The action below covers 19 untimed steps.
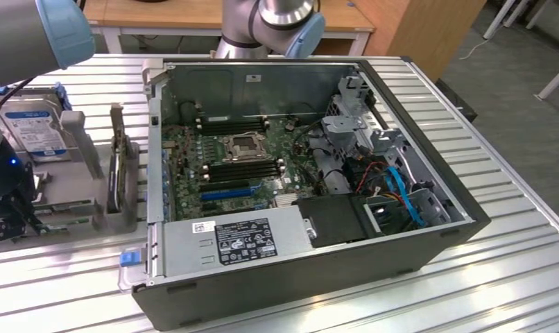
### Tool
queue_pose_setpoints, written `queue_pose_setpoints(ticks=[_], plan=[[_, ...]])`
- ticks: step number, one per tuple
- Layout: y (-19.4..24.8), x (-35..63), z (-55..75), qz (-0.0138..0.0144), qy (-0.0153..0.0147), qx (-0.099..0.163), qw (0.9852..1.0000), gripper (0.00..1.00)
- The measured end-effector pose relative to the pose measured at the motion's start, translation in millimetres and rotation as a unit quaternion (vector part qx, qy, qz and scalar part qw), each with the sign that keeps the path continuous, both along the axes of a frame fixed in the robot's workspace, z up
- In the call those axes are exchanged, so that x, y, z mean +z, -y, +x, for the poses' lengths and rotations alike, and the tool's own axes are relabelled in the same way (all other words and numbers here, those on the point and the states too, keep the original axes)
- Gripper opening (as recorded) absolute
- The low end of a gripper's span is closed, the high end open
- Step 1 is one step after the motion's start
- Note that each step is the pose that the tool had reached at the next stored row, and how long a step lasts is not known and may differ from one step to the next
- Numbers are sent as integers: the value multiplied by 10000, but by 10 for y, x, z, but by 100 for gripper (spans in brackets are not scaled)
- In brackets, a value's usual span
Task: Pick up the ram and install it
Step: 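Pick up the ram and move it above insertion slot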
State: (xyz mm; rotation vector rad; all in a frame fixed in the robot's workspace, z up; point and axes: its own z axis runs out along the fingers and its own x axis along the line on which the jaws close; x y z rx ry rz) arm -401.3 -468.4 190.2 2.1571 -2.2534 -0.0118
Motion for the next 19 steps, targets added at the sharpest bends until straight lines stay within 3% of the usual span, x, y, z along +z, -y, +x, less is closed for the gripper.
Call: queue_pose_setpoints(ticks=[6, 14, 19], plan=[[0, 16, 0, 1, 2, 0, 10000, 14], [0, 332, 0, -27, 0, 0, 10000, 14], [0, 471, -3, -51, 0, 66, 10000, 14]])
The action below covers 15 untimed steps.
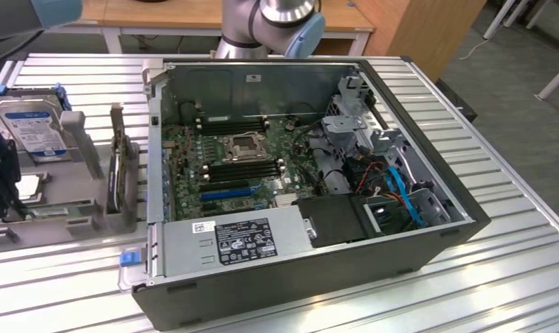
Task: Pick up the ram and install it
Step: 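Pick up the ram and move it above insertion slot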
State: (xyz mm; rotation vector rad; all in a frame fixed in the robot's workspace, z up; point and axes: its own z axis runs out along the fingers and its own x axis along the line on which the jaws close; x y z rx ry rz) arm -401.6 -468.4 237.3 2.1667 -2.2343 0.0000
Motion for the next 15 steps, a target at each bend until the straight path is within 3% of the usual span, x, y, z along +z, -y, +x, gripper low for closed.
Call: queue_pose_setpoints(ticks=[6, 15], plan=[[0, 81, -1, -15, 0, 414, 9991, 14], [0, 488, -1, -40, -1, 480, 9988, 14]])
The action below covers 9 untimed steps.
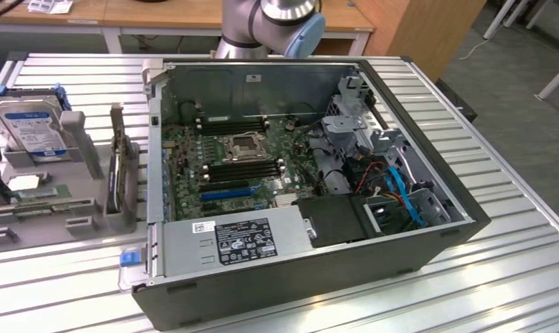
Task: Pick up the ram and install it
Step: 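Pick up the ram and move it above insertion slot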
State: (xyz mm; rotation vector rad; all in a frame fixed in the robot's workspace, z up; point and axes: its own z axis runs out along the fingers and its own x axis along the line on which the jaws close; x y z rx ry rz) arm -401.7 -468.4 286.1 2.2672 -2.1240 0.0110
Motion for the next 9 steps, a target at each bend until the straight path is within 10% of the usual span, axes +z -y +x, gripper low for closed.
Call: queue_pose_setpoints(ticks=[9], plan=[[0, 412, 0, -8, 0, 105, 9999, 14]])
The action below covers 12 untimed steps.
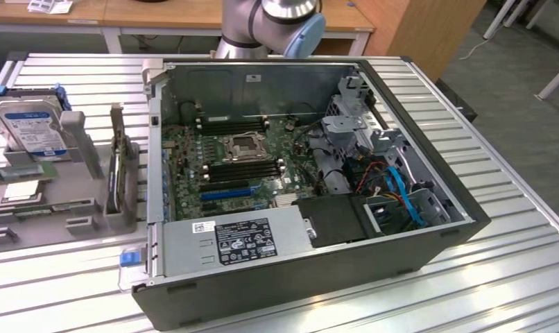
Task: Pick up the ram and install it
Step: 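Pick up the ram and move it above insertion slot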
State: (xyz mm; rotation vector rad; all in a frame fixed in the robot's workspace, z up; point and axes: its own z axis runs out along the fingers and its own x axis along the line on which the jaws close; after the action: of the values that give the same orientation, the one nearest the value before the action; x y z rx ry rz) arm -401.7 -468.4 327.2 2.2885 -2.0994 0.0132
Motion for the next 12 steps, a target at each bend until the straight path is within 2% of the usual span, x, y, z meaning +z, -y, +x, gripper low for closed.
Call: queue_pose_setpoints(ticks=[12], plan=[[0, 543, 0, -5, 0, 124, 9999, 14]])
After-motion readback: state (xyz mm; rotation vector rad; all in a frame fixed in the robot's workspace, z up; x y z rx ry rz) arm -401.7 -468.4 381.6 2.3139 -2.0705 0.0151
